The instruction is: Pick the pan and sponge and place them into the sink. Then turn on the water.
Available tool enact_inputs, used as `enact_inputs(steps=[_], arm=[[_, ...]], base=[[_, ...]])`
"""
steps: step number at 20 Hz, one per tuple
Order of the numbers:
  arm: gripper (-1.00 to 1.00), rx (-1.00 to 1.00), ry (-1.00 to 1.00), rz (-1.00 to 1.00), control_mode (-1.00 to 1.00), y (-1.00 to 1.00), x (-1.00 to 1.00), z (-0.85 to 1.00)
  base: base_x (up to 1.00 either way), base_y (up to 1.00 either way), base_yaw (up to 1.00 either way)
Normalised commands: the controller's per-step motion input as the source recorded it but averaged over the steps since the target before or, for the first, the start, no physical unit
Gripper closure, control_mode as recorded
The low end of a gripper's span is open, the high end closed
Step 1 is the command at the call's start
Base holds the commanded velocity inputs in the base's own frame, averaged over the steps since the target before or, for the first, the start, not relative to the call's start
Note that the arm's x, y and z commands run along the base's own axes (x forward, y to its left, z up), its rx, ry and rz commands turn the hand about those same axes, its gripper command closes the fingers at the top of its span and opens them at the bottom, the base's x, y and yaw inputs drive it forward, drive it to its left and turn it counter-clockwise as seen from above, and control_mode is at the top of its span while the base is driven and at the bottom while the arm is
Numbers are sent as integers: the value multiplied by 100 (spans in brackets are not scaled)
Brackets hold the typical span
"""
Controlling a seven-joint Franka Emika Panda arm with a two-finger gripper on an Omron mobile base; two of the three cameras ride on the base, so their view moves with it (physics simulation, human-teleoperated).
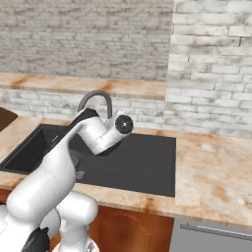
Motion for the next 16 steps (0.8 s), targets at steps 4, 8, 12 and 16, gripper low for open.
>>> enact_inputs(steps=[4, 8, 12, 16], arm=[[-100, 32, 0, -2, -100, -7, 19, -1], [-100, 29, 0, -16, -100, 8, 26, 0], [-100, 30, 0, -27, -100, 18, 15, 0], [-100, 31, 0, -26, -100, 11, 12, -1]], base=[[0, 0, 0], [0, 0, 0], [0, 0, 0], [0, 0, 0]])
